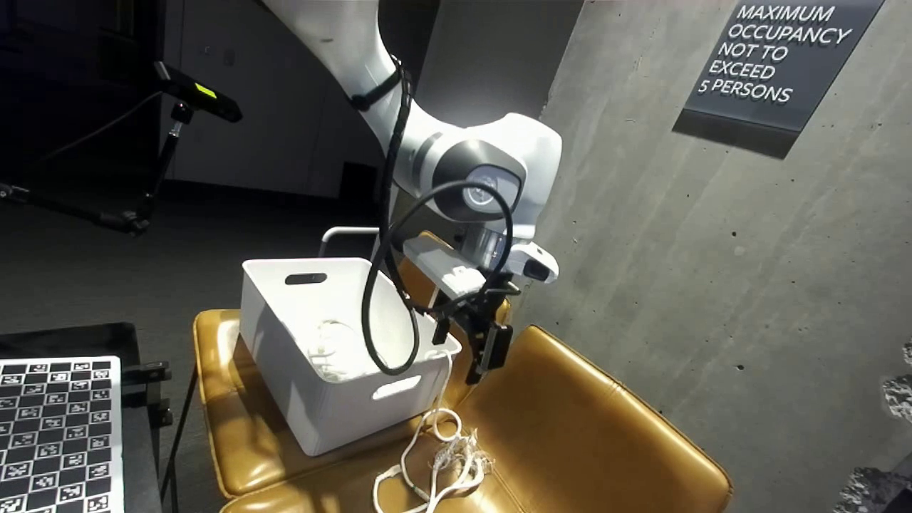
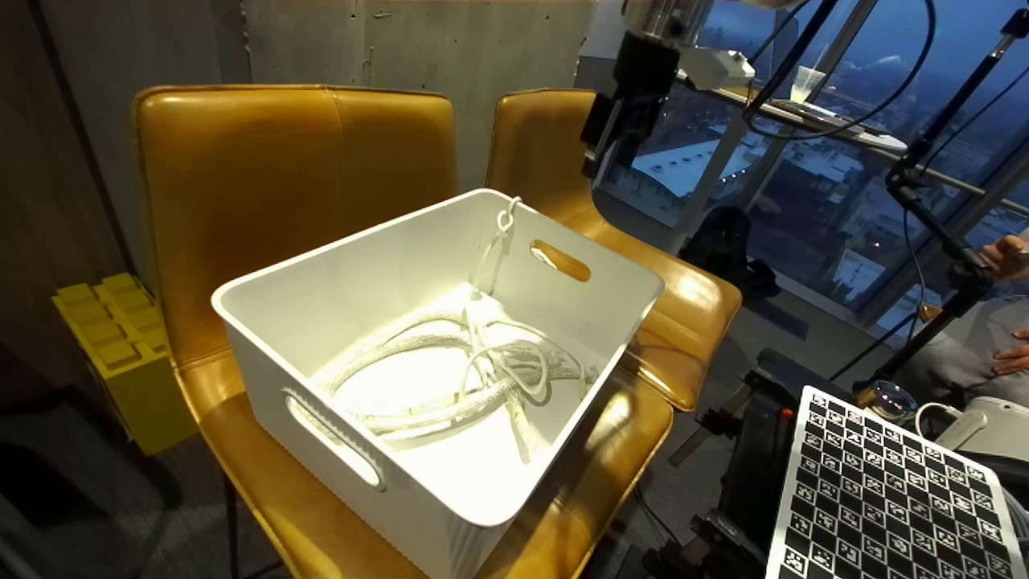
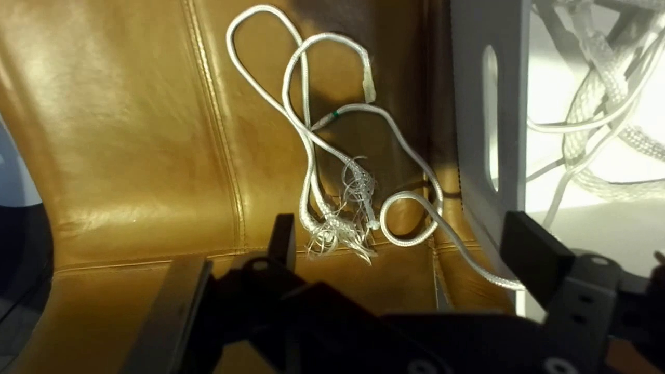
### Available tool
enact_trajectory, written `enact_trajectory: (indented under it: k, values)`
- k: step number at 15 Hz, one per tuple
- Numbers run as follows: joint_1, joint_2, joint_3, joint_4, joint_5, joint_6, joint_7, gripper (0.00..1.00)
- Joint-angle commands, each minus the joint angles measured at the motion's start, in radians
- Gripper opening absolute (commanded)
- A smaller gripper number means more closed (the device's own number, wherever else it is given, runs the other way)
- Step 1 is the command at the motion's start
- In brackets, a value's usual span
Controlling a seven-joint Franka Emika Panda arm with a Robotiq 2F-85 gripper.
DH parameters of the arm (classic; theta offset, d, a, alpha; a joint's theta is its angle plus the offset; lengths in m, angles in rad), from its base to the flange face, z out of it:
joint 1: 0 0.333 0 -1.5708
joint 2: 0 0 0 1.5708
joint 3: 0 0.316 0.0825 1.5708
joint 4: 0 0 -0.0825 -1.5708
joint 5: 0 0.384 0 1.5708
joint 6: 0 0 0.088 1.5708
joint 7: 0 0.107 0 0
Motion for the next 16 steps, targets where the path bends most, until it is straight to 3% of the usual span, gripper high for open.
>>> enact_trajectory:
  k: [1,9,16]
  values:
    - [-0.016,0.094,0.009,0.075,0.107,0.08,0.091,1.0]
    - [0.019,0.174,-0.01,0.06,0.203,0.348,0.311,1.0]
    - [0.056,0.214,-0.013,0.103,0.271,0.34,0.492,1.0]
